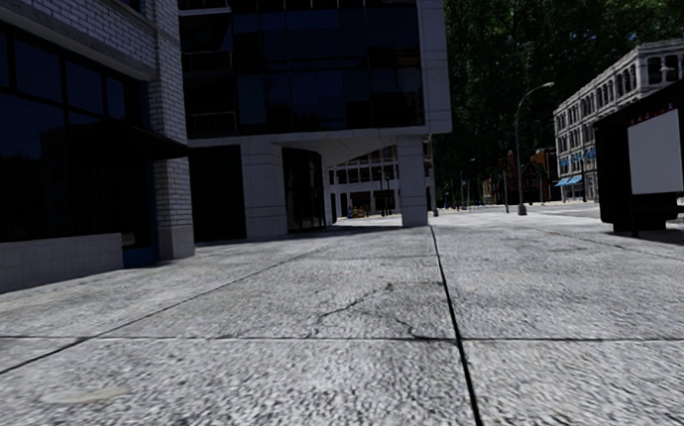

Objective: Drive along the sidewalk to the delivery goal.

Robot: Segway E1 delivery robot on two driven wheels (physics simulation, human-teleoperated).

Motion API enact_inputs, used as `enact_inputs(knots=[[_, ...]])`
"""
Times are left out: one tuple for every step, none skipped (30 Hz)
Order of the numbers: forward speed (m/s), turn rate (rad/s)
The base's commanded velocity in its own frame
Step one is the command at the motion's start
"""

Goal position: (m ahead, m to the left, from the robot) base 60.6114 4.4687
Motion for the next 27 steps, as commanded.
enact_inputs(knots=[[2.0, 0.0], [2.0, 0.0], [2.0, 0.0], [2.0, 0.0], [2.0, 0.0], [2.0, 0.0], [2.0, 0.0], [2.0, 0.0], [2.0, 0.0], [2.0, 0.0], [2.0, 0.0], [2.0, 0.0], [2.0, 0.0], [2.0, 0.0], [2.0, 0.0], [2.0, 0.0], [2.0, 0.0], [2.0, 0.0], [2.0, 0.0], [2.0, 0.0], [2.0, 0.0], [2.0, 0.0], [2.0, 0.0], [2.0, 0.0], [2.0, 0.0], [2.0, 0.0], [2.0, 0.0]])
